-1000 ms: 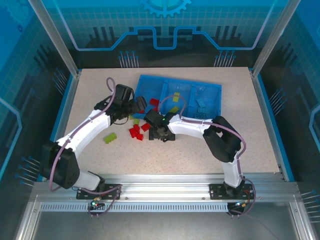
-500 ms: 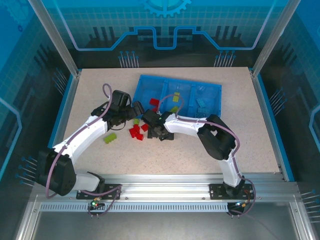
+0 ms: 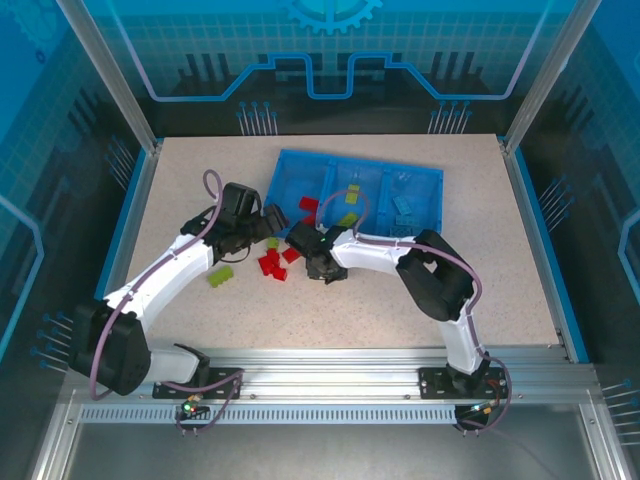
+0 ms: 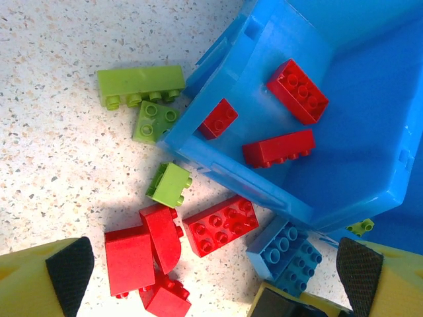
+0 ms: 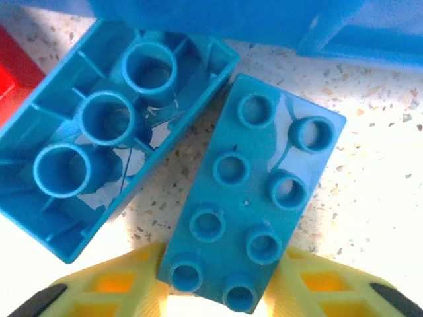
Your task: Sort the legos into containers by color
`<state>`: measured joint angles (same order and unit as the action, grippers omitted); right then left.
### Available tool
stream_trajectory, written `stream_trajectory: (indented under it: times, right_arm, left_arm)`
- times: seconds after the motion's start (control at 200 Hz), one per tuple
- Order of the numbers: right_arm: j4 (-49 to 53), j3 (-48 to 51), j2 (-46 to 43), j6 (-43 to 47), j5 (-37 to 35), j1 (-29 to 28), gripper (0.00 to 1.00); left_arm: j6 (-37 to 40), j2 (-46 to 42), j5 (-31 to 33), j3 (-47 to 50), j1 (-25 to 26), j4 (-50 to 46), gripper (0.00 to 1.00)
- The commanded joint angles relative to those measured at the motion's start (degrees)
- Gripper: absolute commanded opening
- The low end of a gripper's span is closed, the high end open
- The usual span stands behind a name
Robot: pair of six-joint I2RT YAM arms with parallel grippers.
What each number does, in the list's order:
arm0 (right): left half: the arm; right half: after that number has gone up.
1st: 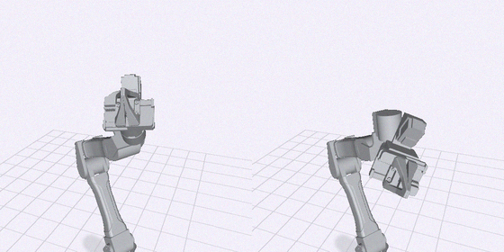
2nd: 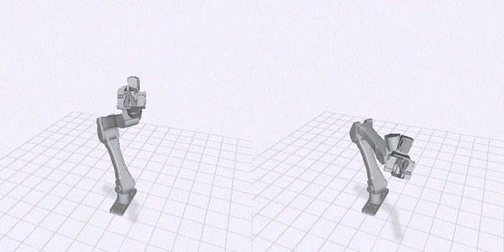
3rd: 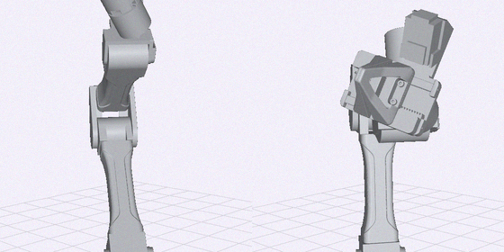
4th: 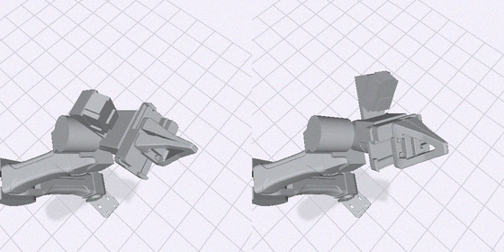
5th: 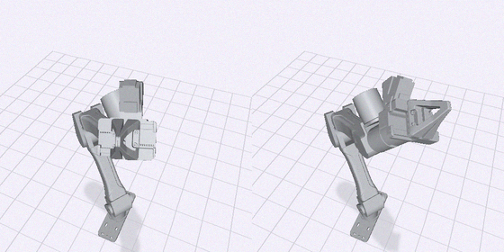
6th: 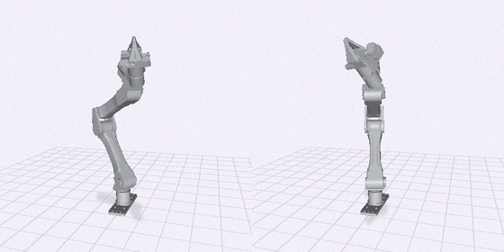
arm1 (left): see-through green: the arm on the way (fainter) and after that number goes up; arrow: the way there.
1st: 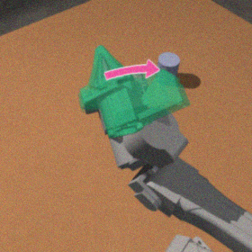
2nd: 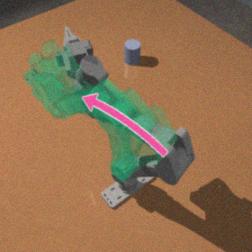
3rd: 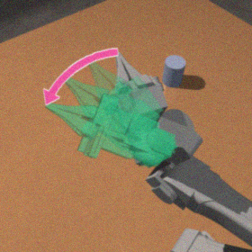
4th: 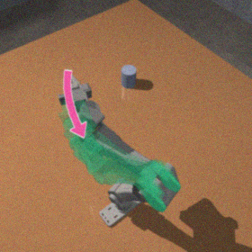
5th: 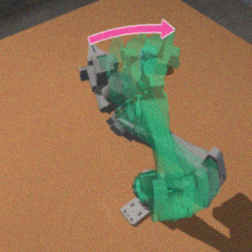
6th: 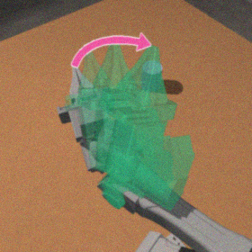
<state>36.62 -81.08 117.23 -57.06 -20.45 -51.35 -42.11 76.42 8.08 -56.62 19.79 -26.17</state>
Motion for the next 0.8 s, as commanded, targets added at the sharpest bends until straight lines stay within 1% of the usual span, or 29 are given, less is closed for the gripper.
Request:
stream_trajectory:
  times: [0.0,0.055,0.105,0.205,0.245,0.3,0.385,0.435,0.495,0.555,0.645,0.795]
  right_arm:
    - [3.76,2.96,-1.56,1.97,-0.81,-0.75,0.31]
    - [3.82,4.33,-2.72,2.34,-0.76,-1.19,0.29]
    - [3.81,5.72,-3.84,2.38,-0.66,-1.44,0.29]
    - [3.57,7.65,-5.93,2.02,-0.32,-1.56,0.32]
    - [3.22,7.89,-6.50,2.07,-0.17,-1.56,0.34]
    - [3.21,7.31,-6.67,2.50,-0.12,-1.51,0.41]
    - [4.00,4.86,-5.72,3.58,-0.29,-1.51,0.41]
    - [5.25,3.21,-4.74,4.00,-0.46,-1.51,0.44]
    - [6.67,1.69,-3.59,3.84,-0.65,-1.38,0.54]
    - [6.54,1.49,-3.06,3.57,-0.37,-1.16,0.60]
    - [5.50,1.89,-2.74,3.00,0.55,-0.56,0.63]
    - [6.20,1.31,-1.63,1.44,1.03,0.65,0.66]
  left_arm:
    - [-0.88,-1.28,0.54,0.96,-0.71,1.03,0.99]
    - [-0.93,-1.23,0.63,1.16,-0.70,1.11,0.99]
    - [-0.98,-1.19,0.54,1.42,-0.64,1.19,0.99]
    - [-1.35,-1.03,0.29,1.75,-0.68,1.62,0.99]
    - [-1.56,-0.95,0.27,1.79,-0.71,1.71,0.99]
    - [-1.66,-0.83,0.13,1.78,-0.68,1.75,0.99]
    - [-1.75,-0.75,-0.08,1.69,-0.74,1.74,0.99]
    - [-1.67,-0.84,-0.03,1.56,-0.63,1.62,0.99]
    - [-1.58,-1.08,0.15,1.67,-0.66,1.42,0.99]
    - [-1.42,-1.34,0.42,1.77,-0.69,1.31,0.99]
    - [-1.31,-1.54,0.58,2.11,-0.72,1.34,0.99]
    - [-1.40,-1.28,0.37,2.22,-0.62,1.56,0.99]
